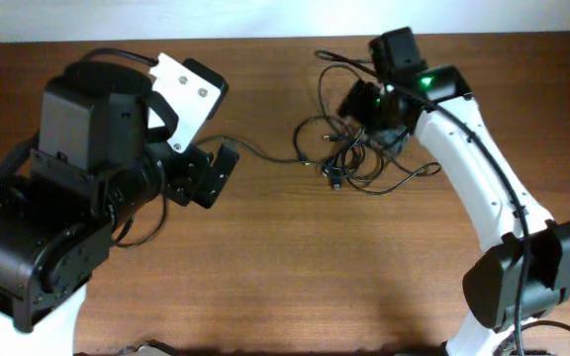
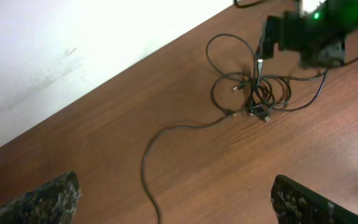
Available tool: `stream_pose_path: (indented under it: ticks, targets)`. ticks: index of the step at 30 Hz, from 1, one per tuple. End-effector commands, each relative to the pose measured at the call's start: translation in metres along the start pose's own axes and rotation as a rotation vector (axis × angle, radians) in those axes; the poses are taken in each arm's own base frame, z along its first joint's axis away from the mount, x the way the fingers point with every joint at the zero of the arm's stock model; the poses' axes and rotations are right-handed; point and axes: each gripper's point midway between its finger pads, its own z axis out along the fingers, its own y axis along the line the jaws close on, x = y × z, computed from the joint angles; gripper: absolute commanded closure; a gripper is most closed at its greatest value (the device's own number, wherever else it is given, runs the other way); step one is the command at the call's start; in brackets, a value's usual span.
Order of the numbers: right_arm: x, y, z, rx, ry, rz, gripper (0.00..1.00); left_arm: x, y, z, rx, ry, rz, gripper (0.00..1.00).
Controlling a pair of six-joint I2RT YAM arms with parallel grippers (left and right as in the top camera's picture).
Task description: Untangle cables
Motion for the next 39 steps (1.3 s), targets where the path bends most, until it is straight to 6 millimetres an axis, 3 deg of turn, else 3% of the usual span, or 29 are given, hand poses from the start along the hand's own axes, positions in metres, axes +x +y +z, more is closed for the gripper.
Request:
stream_pose_path:
  ticks: [1,2,5,7,10,15,19,23,24,28,30,33,34,35,36,39]
  targets:
    - [0.013,-0.039,0.033,0.119,-0.04,0.494,0.26,0.001,-0.002,0.003,0.014,0.008,-0.016,0.01]
    - [0.019,-0.047,0.053,0.113,-0.027,0.538,0.32,0.001,-0.002,0.003,0.014,0.008,-0.016,0.01]
    - [0.035,-0.054,0.094,0.038,0.029,0.577,0.29,-0.001,-0.01,0.002,0.058,-0.001,-0.015,0.01]
    - [0.038,-0.061,0.101,0.045,0.028,0.598,0.29,-0.001,-0.01,0.002,0.059,-0.001,-0.016,0.01]
    - [0.043,-0.056,0.102,0.035,0.033,0.588,0.34,0.004,-0.011,0.002,0.062,0.018,-0.014,0.01]
    - [0.083,-0.044,0.127,0.06,0.064,0.533,0.34,0.006,-0.012,0.002,0.064,0.027,-0.013,0.01]
    - [0.082,-0.048,0.13,0.074,0.058,0.535,0.61,0.008,-0.012,0.002,0.065,0.035,-0.012,0.01]
    - [0.08,-0.048,0.13,0.074,0.057,0.526,0.68,0.008,-0.012,0.002,0.066,0.036,-0.012,0.01]
    - [0.075,-0.054,0.13,0.088,0.047,0.518,0.96,0.009,-0.012,0.002,0.066,0.039,-0.012,0.01]
    - [0.063,-0.063,0.124,0.101,0.039,0.466,0.96,0.009,-0.012,0.002,0.063,0.04,-0.012,0.01]
    - [0.057,-0.051,0.103,0.044,0.025,0.389,0.96,0.009,-0.012,0.002,0.063,0.039,-0.012,0.01]
    - [0.038,-0.028,0.049,-0.088,-0.065,0.298,0.96,0.009,-0.012,0.002,0.063,0.039,-0.012,0.01]
    - [0.03,-0.029,0.043,-0.087,-0.116,0.284,0.96,0.009,-0.012,0.002,0.064,0.039,-0.012,0.01]
    - [0.026,-0.038,0.046,-0.047,-0.149,0.272,0.73,0.009,-0.012,0.002,0.064,0.04,-0.012,0.01]
    - [0.027,-0.045,0.048,-0.016,-0.152,0.272,0.58,0.009,-0.012,0.002,0.064,0.04,-0.012,0.01]
    - [0.029,-0.056,0.063,0.042,-0.144,0.27,0.57,0.011,-0.012,0.002,0.065,0.046,-0.012,0.01]
